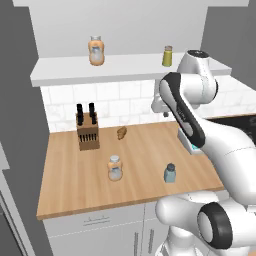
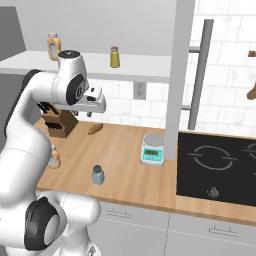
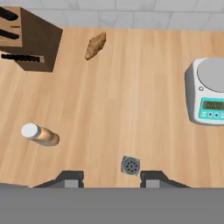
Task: Put the shaker and condiment bottle from the counter next to their counterparts in the cabinet.
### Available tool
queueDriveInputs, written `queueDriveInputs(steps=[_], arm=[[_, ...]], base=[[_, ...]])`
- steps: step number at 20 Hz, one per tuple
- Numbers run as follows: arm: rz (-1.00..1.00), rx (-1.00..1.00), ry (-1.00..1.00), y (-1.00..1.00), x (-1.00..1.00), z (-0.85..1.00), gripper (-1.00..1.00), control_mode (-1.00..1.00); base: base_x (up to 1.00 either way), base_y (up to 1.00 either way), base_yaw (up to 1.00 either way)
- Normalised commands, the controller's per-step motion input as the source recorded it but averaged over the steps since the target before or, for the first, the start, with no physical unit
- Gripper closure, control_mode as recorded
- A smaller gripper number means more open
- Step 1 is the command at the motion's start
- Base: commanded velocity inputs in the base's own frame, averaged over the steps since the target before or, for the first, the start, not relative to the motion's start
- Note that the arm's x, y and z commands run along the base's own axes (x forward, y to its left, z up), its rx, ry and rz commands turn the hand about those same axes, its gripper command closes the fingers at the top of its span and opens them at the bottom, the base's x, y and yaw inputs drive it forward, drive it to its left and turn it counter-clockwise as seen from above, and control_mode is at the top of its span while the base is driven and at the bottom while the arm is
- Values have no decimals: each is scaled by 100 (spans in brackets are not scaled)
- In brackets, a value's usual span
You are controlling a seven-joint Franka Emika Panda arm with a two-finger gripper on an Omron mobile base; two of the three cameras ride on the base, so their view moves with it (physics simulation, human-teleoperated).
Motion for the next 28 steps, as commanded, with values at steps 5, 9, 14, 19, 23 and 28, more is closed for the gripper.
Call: queueDriveInputs(steps=[5, 9, 14, 19, 23, 28], arm=[[2, 13, -3, 8, -46, -10, -100, -100], [8, 32, -5, 0, -57, -24, -100, -100], [0, 9, 0, 8, 0, -19, -100, -100], [13, 23, 1, 8, 0, -56, -100, -100], [7, 14, 0, 19, 2, -31, -100, -100], [20, 16, 0, 10, 2, -35, -100, -100]], base=[[0, 0, 0], [0, 0, 0], [0, 0, 0], [0, 0, 0], [0, 0, 0], [0, 0, 0]])
